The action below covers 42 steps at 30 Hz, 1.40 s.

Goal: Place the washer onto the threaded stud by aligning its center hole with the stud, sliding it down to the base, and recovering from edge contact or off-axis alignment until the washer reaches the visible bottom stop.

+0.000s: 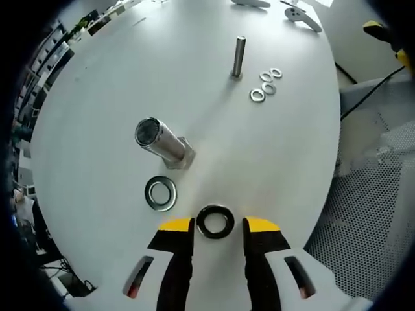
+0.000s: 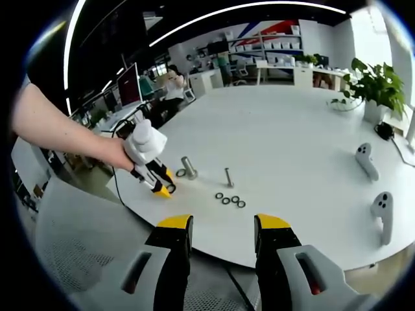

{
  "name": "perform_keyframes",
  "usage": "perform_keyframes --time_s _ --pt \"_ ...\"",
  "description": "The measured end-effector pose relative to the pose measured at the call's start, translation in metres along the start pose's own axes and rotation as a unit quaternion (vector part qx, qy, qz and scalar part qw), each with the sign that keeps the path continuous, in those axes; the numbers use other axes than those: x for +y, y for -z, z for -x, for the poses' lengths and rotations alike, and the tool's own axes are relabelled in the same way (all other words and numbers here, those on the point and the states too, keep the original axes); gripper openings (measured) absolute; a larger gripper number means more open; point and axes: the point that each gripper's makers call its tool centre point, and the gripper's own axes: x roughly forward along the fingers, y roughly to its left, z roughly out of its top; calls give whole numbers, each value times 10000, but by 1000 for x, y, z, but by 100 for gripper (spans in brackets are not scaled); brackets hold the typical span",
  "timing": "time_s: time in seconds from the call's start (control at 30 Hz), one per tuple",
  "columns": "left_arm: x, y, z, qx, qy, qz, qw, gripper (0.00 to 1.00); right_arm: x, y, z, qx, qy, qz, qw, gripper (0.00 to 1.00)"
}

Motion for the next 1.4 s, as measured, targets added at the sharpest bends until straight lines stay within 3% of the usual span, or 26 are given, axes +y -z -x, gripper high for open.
perform_keyframes --time_s 0.33,0.6,1.4 --pt "-2 2 -1 69 25 -254 9996 31 1 -1 0 -32 -12 -7 10000 40" --pt "3 2 -1 45 -11 -256 9997 21 1 -1 0 -25 -6 -14 10000 40" --pt "-4 2 5 59 -42 -263 9996 19 1 0 0 -1 -6 11 10000 40"
